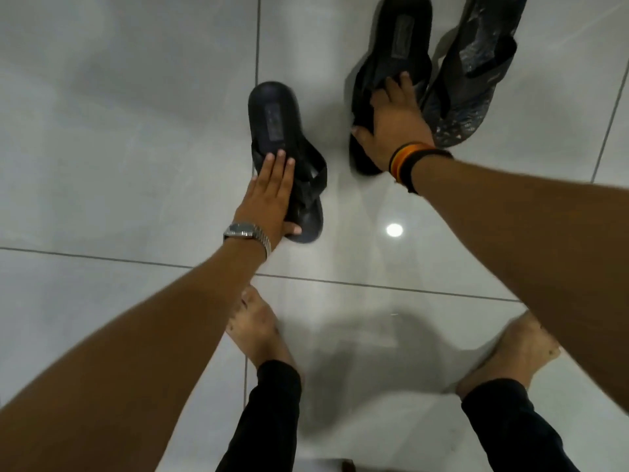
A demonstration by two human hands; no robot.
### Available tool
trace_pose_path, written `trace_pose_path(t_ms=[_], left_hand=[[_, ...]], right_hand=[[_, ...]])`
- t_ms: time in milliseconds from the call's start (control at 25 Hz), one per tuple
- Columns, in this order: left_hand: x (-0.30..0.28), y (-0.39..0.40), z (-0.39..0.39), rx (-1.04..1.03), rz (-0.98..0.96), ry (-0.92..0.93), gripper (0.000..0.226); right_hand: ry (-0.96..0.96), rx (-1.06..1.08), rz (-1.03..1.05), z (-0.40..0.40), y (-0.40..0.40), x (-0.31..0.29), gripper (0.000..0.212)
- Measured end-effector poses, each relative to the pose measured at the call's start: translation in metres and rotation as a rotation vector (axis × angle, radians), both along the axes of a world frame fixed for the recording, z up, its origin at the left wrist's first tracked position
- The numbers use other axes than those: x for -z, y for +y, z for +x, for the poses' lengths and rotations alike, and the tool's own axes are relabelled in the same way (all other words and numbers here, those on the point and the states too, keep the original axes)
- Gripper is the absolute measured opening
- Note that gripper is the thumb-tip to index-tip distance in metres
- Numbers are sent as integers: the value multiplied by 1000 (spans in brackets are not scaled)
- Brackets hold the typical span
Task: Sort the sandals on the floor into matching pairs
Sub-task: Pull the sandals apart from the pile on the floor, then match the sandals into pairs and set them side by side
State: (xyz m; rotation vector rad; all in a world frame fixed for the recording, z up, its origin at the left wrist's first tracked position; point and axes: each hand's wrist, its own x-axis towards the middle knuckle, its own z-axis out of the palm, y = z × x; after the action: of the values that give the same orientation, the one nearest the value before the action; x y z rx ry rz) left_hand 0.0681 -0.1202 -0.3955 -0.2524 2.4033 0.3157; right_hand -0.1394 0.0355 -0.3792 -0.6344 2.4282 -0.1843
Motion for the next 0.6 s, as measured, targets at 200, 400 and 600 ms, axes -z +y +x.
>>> trace_pose_path(t_ms=[200, 400, 600], left_hand=[[-3, -19, -67, 116, 7, 17, 123], [-4, -13, -74, 108, -14, 70, 124], [-1, -21, -79, 90, 2, 67, 127]], right_hand=[[-82, -34, -65, 61, 30, -4, 44], [18, 171, -98, 79, 35, 3, 67], [-81, 196, -38, 73, 27, 10, 73]])
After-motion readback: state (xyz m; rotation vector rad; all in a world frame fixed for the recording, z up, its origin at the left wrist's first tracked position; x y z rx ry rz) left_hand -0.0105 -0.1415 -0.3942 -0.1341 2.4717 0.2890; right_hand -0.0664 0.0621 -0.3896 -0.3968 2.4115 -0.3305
